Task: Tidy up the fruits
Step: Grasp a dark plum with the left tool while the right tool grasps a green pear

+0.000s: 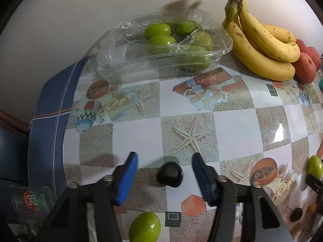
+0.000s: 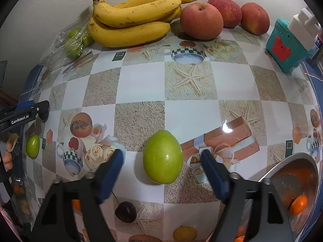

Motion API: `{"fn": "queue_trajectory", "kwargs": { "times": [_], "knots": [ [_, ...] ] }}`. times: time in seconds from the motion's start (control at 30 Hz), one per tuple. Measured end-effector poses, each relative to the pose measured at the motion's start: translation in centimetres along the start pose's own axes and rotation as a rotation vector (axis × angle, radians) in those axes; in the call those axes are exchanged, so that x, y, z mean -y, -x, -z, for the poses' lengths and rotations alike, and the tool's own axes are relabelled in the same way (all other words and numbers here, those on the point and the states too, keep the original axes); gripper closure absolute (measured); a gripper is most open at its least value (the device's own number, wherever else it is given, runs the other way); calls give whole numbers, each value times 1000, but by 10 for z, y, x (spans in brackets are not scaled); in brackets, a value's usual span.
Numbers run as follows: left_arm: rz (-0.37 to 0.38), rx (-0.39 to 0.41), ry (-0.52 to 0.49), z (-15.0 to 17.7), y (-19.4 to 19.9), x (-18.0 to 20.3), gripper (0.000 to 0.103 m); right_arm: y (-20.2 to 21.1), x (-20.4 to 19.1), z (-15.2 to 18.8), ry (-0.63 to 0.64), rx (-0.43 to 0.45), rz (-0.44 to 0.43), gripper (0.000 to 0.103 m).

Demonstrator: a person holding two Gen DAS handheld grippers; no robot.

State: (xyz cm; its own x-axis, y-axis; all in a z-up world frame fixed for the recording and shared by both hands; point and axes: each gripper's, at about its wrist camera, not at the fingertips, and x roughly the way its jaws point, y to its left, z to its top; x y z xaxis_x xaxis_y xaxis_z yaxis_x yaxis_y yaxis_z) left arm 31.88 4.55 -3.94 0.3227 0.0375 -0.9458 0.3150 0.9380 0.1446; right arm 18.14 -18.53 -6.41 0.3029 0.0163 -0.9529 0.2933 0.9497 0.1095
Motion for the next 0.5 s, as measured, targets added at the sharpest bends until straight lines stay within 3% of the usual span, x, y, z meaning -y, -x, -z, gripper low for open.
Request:
{"fn": "queue_trajectory", "kwargs": {
  "times": [0.13, 0.37, 0.5],
  "knots": [
    [8, -13, 0, 1, -3, 1, 55, -1, 0, 1, 3, -4, -3, 33],
    [0, -48, 2, 4, -10, 3, 56, -1, 0, 2, 1, -6, -7, 47],
    [1, -58, 7, 6, -14, 2, 66, -1, 1, 3, 1, -9, -3, 50]
  ]
}}
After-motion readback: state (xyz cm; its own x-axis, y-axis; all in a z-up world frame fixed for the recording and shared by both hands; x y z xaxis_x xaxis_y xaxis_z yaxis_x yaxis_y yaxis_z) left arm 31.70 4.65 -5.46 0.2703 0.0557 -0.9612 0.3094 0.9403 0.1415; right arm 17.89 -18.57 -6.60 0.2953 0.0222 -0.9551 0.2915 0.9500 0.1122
